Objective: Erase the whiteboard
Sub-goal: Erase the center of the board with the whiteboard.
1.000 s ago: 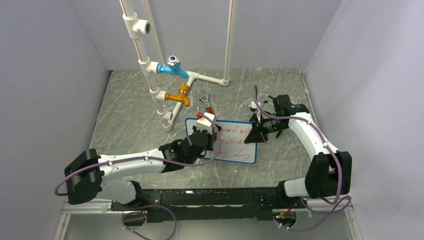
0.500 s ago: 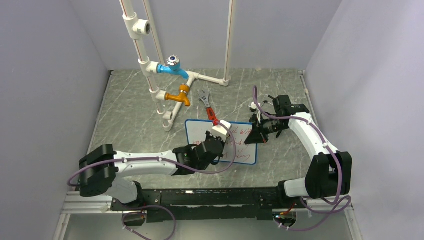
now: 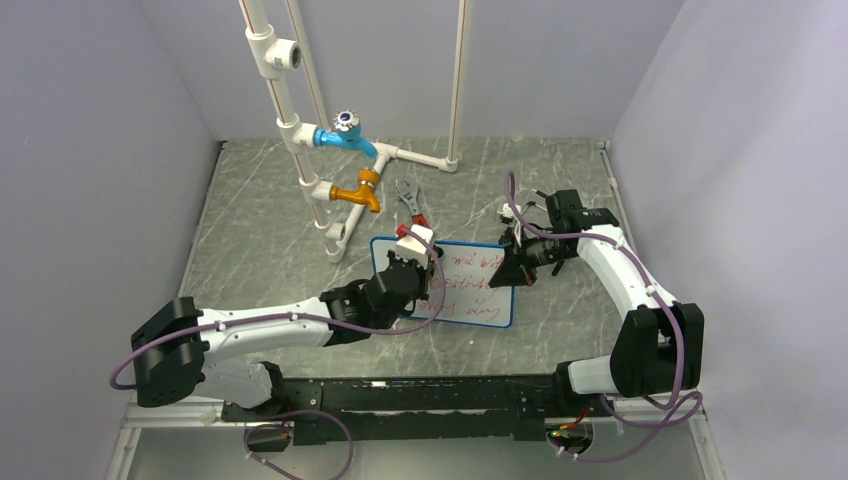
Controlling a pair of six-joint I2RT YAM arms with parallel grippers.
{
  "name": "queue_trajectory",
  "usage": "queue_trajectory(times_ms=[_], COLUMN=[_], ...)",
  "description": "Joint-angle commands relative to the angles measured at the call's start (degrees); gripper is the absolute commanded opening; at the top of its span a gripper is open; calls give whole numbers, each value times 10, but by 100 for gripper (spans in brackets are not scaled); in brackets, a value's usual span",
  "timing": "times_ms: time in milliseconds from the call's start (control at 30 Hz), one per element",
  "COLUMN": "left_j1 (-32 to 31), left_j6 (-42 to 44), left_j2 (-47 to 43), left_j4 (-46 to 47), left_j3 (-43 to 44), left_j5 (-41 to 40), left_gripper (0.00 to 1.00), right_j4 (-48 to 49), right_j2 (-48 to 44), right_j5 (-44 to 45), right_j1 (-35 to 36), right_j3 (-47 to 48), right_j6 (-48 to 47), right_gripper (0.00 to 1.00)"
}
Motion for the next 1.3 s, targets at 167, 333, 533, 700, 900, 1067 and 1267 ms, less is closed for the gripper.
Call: queue_trajectory(times_ms=[167, 333, 533, 700, 900, 1067, 1267], left_j1=[-35, -33, 21, 26, -4, -20, 6], left_j6=[45, 50, 18, 35, 67, 71, 44], left_j2=[40, 50, 17, -3, 29, 58, 39], left_j4=[74, 54, 1, 35, 113, 95, 24], left_j3=[3, 23, 25, 2, -9, 26, 38], left_j5=[51, -1, -23, 37, 120, 92, -8], left_gripper=[0, 0, 0, 0, 0, 0, 0], right_j4=[-39, -39, -39, -39, -37, -37, -37], right_j2=[-12, -11, -10, -10, -10, -10, -9], right_j5=[2, 2, 2, 2, 4, 5, 4], right_j1=[10, 10, 10, 10, 10, 11, 11], right_j3=[-3, -3, -3, -3, -4, -4, -4], right_j6=[-27, -27, -27, -27, -25, -25, -26], right_gripper=[0, 0, 0, 0, 0, 0, 0])
